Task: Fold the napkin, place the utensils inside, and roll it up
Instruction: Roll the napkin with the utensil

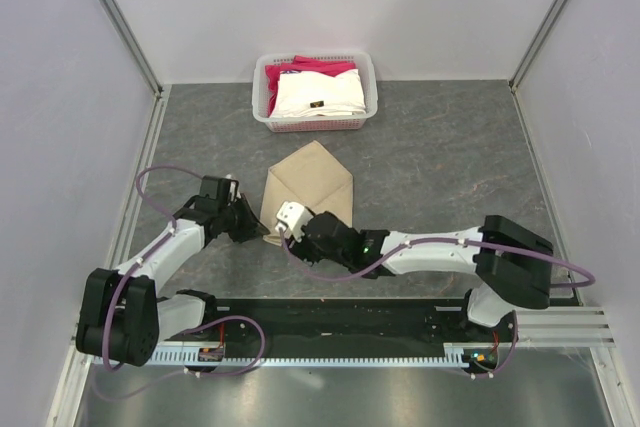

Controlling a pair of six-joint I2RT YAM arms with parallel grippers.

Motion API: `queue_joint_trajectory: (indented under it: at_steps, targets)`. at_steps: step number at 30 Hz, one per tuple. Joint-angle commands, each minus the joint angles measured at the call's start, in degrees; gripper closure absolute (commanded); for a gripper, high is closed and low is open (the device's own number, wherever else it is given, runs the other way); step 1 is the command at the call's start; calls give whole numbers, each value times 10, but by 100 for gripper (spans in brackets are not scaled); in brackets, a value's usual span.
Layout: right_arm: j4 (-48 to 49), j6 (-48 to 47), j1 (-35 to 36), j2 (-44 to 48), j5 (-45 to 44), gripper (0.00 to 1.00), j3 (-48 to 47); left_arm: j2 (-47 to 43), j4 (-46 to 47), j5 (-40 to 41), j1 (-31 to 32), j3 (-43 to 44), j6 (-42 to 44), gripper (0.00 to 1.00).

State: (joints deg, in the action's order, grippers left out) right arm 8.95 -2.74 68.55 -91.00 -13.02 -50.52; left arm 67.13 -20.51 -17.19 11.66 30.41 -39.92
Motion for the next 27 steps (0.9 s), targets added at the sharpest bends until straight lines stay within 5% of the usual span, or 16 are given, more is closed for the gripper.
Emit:
queue_joint_trajectory:
  at_steps: [1,12,27]
  targets:
    - [74,-59,37,-50,-69,38,-4,3,-1,-45,-15,23,26,98]
    - [107,-119,59,-127,-90,32,-30,10,-2,-58,-23,25,33,98]
    - [149,-174,64,-209,-149,39,-41,21,-5,-67,-30,27,41,98]
